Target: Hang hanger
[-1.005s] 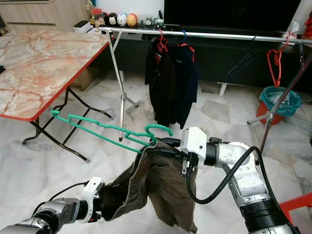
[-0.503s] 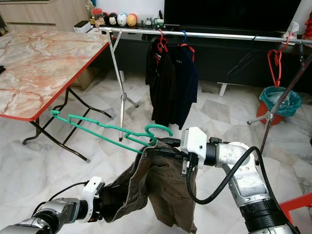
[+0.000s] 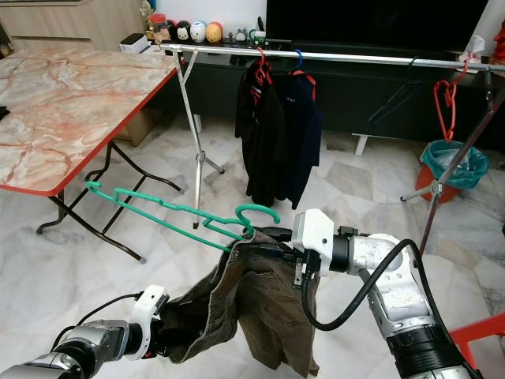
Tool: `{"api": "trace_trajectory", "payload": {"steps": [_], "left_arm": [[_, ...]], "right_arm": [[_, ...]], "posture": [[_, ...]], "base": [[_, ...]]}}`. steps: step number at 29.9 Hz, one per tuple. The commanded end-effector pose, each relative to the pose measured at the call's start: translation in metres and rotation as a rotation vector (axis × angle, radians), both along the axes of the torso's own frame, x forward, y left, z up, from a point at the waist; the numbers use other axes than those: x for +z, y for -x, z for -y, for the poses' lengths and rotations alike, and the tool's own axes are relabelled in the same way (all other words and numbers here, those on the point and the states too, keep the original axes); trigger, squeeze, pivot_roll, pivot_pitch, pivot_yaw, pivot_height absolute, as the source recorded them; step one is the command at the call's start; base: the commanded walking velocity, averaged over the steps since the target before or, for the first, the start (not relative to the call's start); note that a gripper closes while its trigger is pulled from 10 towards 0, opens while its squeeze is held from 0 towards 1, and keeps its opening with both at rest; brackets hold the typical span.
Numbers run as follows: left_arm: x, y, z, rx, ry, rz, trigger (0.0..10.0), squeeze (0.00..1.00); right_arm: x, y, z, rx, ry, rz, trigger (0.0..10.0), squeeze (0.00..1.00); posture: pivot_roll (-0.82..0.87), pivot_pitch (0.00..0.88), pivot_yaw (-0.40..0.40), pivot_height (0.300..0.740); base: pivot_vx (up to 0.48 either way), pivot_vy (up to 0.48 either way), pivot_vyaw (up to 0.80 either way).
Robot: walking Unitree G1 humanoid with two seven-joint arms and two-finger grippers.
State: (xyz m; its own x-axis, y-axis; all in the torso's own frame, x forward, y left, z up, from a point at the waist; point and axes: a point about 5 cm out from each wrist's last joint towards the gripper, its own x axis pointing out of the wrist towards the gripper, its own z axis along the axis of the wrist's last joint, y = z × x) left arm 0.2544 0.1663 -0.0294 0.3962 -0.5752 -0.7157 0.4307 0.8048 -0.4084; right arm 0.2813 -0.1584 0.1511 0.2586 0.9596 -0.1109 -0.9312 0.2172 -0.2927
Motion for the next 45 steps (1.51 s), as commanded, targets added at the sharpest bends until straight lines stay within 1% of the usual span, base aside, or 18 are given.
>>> {"api": "trace_trajectory", "payload": {"steps": [1, 8, 10, 12, 14, 15, 18, 19, 20, 21, 22, 24, 26, 31, 33, 34, 40, 45], "left_arm": [[-0.001, 0.001, -0.002, 0.0, -0.017, 0.008, 0.0, 0.0], [-0.001, -0.001, -0.006, 0.039, -0.059, 0.023, 0.0, 0.0], [-0.002, -0.003, -0.01, 0.075, -0.102, 0.036, 0.0, 0.0], [-0.001, -0.004, -0.014, 0.107, -0.124, 0.047, 0.0, 0.0], [0.001, -0.008, -0.021, 0.172, -0.192, 0.08, 0.0, 0.0], [0.002, -0.011, -0.024, 0.194, -0.227, 0.099, 0.0, 0.0], [0.002, -0.011, -0.029, 0.208, -0.276, 0.102, 0.0, 0.0], [0.002, -0.012, -0.032, 0.209, -0.316, 0.111, 6.4, 0.0], [0.002, -0.012, -0.033, 0.208, -0.344, 0.121, 10.0, 0.0], [0.003, -0.013, -0.034, 0.207, -0.362, 0.129, 10.0, 0.0], [0.003, -0.015, -0.034, 0.208, -0.371, 0.142, 10.0, 0.0], [0.004, -0.015, -0.034, 0.216, -0.379, 0.147, 10.0, 0.0], [0.004, -0.016, -0.032, 0.22, -0.382, 0.151, 10.0, 0.0], [0.005, -0.018, -0.031, 0.217, -0.384, 0.156, 10.0, 0.0], [0.006, -0.019, -0.031, 0.206, -0.386, 0.16, 10.0, 0.0], [0.007, -0.019, -0.032, 0.203, -0.389, 0.161, 10.0, 0.0], [0.008, -0.02, -0.036, 0.195, -0.404, 0.165, 10.0, 0.0], [0.007, -0.019, -0.036, 0.187, -0.404, 0.156, 10.0, 0.0]], "right_arm": [[0.001, 0.0, -0.001, 0.002, -0.008, 0.018, 0.0, 0.0], [-0.008, 0.001, 0.007, -0.025, 0.028, -0.008, 0.0, 0.0], [-0.014, 0.001, 0.01, -0.053, 0.042, -0.023, 0.0, 0.0], [-0.02, 0.001, 0.012, -0.066, 0.064, -0.036, 0.0, 0.0], [-0.039, 0.003, 0.015, -0.077, 0.202, -0.044, 0.0, 0.0], [-0.046, 0.005, 0.018, -0.079, 0.252, -0.052, 0.0, 0.0], [-0.053, 0.006, 0.022, -0.09, 0.285, -0.058, 0.0, 0.0], [-0.055, 0.006, 0.024, -0.108, 0.304, -0.056, 0.9, 0.0], [-0.059, 0.006, 0.027, -0.119, 0.317, -0.068, 4.5, 0.0], [-0.061, 0.007, 0.029, -0.125, 0.325, -0.077, 4.5, 0.0], [-0.067, 0.009, 0.033, -0.126, 0.363, -0.117, 10.0, 0.0], [-0.075, 0.014, 0.036, -0.096, 0.417, -0.138, 10.0, 0.0], [-0.082, 0.015, 0.038, -0.109, 0.46, -0.123, 10.0, 0.0], [-0.086, 0.016, 0.038, -0.114, 0.462, -0.126, 10.0, 0.0], [-0.091, 0.022, 0.038, -0.069, 0.503, -0.16, 10.0, 0.0], [-0.095, 0.026, 0.04, -0.037, 0.55, -0.168, 10.0, 0.0], [-0.099, 0.027, 0.039, -0.025, 0.568, -0.167, 10.0, 0.0], [-0.106, 0.032, 0.044, 0.01, 0.665, -0.168, 10.0, 0.0]], "posture": [[0.07, 0.0, 0.022, 0.74], [0.07, 0.002, 0.019, 0.74], [0.07, 0.003, 0.016, 0.74], [0.07, 0.003, 0.017, 0.74], [0.07, 0.001, 0.017, 0.74], [0.07, 0.001, 0.015, 0.74], [0.07, 0.0, 0.014, 0.74], [0.07, 0.0, 0.014, 0.74], [0.07, 0.0, 0.014, 0.74], [0.07, 0.0, 0.014, 0.74], [0.07, 0.0, 0.015, 0.74], [0.07, 0.0, 0.013, 0.74], [0.07, 0.0, 0.012, 0.74], [0.07, 0.0, 0.012, 0.74], [0.07, 0.0, 0.012, 0.74], [0.07, 0.0, 0.012, 0.74], [0.07, 0.0, 0.018, 0.74], [0.07, 0.003, 0.021, 0.74]], "base": [[0.0, 0.0, 0.0], [0.0, 0.0, 0.0], [0.0, 0.0, 0.0], [0.0, 0.0, 0.0], [0.0, 0.0, 0.0], [0.0, 0.0, 0.0], [0.0, 0.0, 0.0], [0.0, 0.0, 0.0], [0.0, 0.0, 0.0], [0.0, 0.0, 0.0], [0.0, 0.0, 0.0], [0.0, 0.0, 0.0], [0.0, 0.0, 0.0], [0.0, 0.0, 0.0], [0.0, 0.0, 0.0], [0.0, 0.0, 0.0], [0.0, 0.0, 0.0], [0.0, 0.0, 0.0]]}}
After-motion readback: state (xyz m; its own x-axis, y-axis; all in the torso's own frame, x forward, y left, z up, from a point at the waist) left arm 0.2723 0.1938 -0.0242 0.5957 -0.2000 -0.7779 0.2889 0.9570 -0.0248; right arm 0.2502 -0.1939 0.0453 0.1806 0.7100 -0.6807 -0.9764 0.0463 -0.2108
